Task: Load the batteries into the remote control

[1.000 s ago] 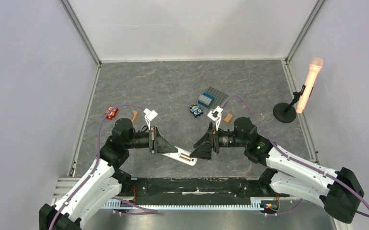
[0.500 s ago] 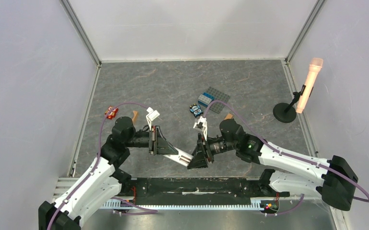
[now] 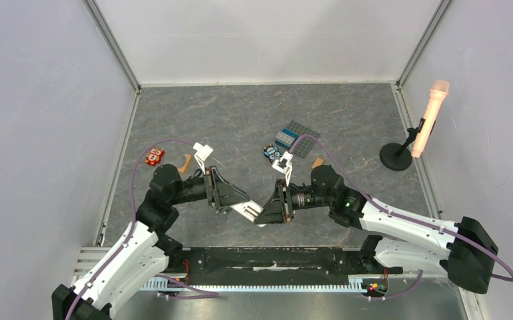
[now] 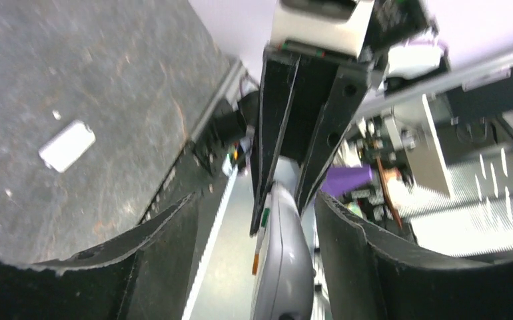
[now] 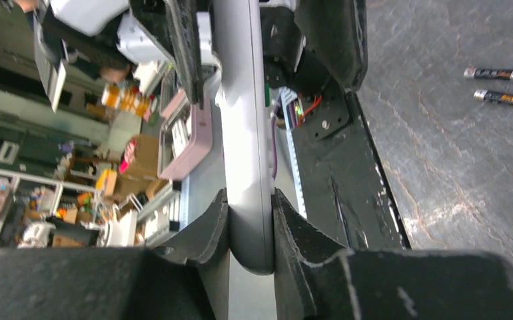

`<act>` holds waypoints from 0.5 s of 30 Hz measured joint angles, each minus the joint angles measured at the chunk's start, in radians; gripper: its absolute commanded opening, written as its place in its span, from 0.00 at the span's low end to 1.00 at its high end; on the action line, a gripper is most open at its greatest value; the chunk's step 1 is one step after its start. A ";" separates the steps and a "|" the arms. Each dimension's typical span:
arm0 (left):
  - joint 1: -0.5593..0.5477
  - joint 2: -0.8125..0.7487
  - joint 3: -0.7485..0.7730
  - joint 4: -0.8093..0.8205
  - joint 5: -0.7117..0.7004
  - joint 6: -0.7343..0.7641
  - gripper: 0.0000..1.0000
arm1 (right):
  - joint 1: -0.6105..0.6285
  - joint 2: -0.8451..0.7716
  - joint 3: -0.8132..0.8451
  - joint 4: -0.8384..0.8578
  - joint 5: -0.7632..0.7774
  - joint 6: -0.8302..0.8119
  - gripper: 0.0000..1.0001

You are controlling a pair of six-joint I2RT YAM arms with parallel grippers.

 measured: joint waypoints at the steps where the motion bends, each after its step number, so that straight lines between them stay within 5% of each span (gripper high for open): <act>1: 0.000 -0.009 -0.001 0.013 -0.029 -0.021 0.69 | 0.000 0.000 -0.009 0.031 0.013 0.026 0.12; 15: 0.000 -0.205 -0.204 0.270 -0.420 -0.252 0.65 | 0.000 0.072 -0.132 0.393 0.201 0.364 0.10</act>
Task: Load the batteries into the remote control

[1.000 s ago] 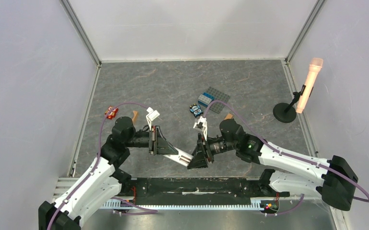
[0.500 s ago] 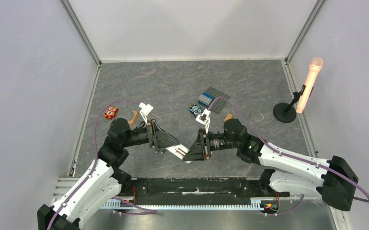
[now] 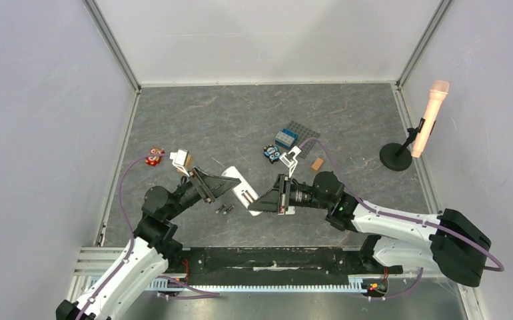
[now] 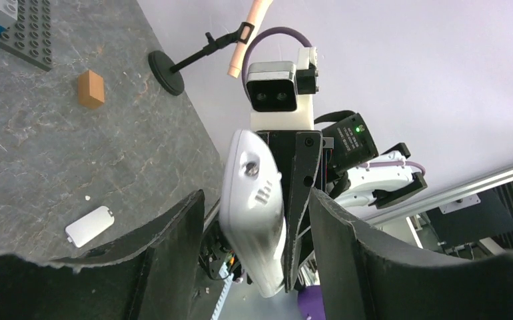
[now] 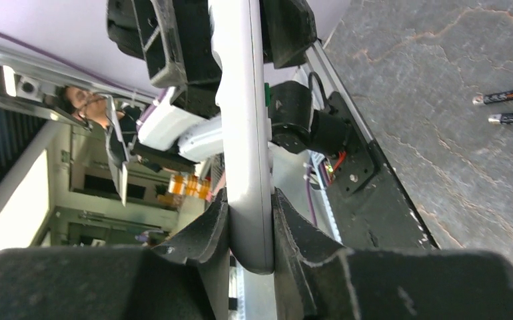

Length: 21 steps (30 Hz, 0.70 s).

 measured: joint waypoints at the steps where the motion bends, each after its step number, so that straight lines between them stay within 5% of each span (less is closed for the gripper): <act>1: 0.000 0.000 -0.003 0.006 -0.009 -0.005 0.65 | 0.000 0.006 0.000 0.018 0.009 0.016 0.11; 8: -0.001 0.033 -0.008 0.039 -0.034 -0.014 0.56 | 0.003 0.076 0.000 0.122 0.026 0.090 0.13; 12: -0.002 0.078 -0.011 0.055 -0.035 -0.019 0.29 | 0.007 0.101 0.000 0.142 0.026 0.116 0.15; 13: -0.002 0.085 -0.014 0.069 -0.036 -0.026 0.16 | 0.007 0.103 0.000 0.143 0.027 0.122 0.18; 15: -0.002 0.093 -0.016 0.097 -0.036 -0.058 0.02 | 0.007 0.110 -0.001 0.139 0.028 0.119 0.45; 17: -0.007 0.092 -0.016 0.121 -0.034 -0.068 0.02 | 0.007 0.115 -0.001 0.146 0.029 0.119 0.60; 21: -0.005 0.074 -0.004 0.008 -0.073 -0.005 0.02 | 0.007 0.110 0.007 0.101 0.034 0.073 0.70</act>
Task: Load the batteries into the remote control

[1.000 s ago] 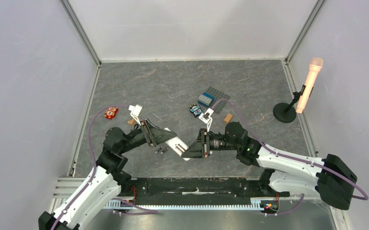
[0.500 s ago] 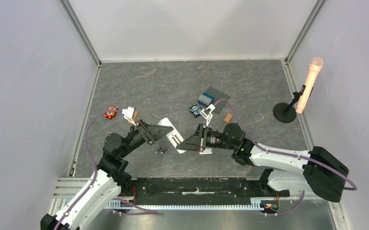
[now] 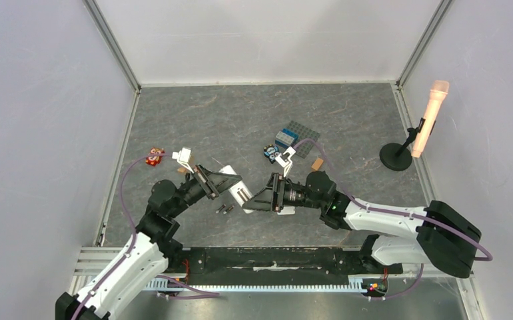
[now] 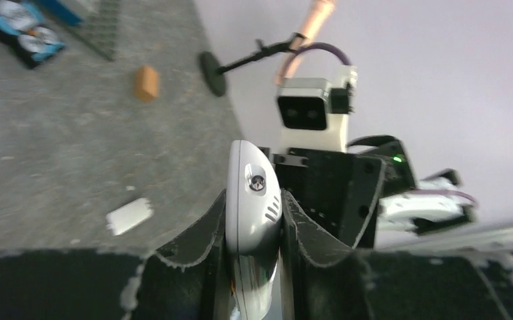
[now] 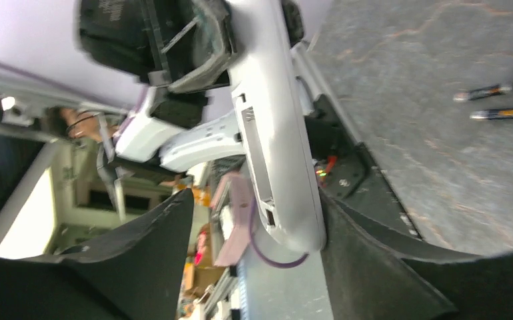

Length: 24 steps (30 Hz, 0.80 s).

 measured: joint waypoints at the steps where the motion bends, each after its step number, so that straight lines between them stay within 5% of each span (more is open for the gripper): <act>1: 0.000 -0.010 0.016 -0.066 -0.022 0.022 0.02 | 0.000 -0.003 0.002 -0.027 0.011 -0.018 0.71; 7: 0.000 -0.097 0.268 -0.568 -0.329 0.260 0.02 | 0.000 -0.051 0.050 -0.316 0.140 -0.176 0.68; 13: 0.000 -0.165 0.452 -0.831 -0.613 0.432 0.02 | 0.026 0.051 0.190 -0.528 0.282 -0.344 0.56; 24: 0.000 -0.097 0.541 -1.098 -0.774 0.487 0.02 | 0.091 0.574 0.756 -0.928 0.189 -1.167 0.64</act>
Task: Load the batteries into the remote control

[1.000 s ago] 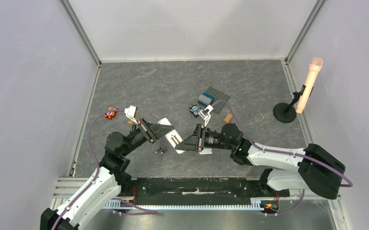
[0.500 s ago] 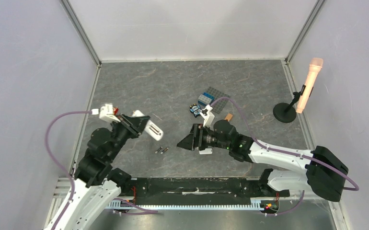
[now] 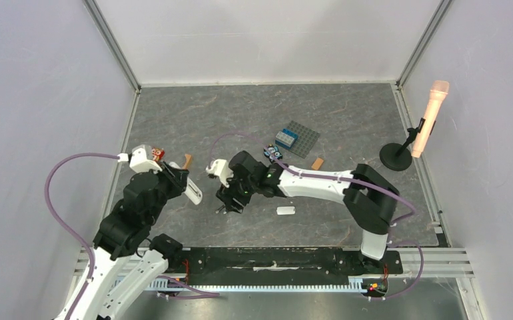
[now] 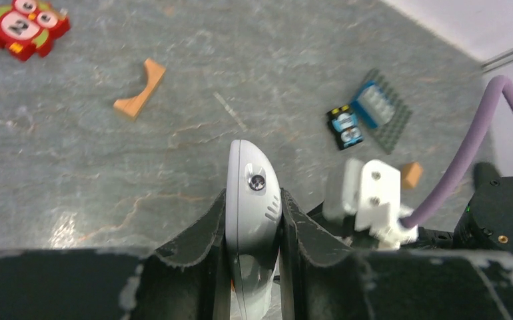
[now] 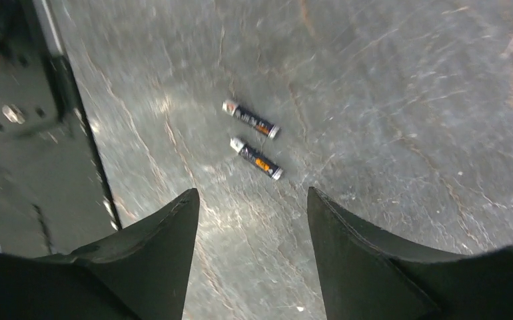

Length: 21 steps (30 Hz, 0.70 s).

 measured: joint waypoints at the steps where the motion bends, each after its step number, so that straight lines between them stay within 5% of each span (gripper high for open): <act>1: 0.000 0.016 0.000 -0.015 -0.003 -0.002 0.02 | 0.005 0.025 0.020 -0.033 -0.007 -0.053 0.64; 9: 0.000 0.095 0.002 -0.126 -0.083 -0.027 0.02 | 0.047 0.179 0.108 -0.191 -0.024 -0.304 0.63; 21: 0.000 0.029 0.002 -0.182 -0.238 -0.083 0.02 | 0.052 0.215 0.134 -0.178 -0.010 -0.361 0.60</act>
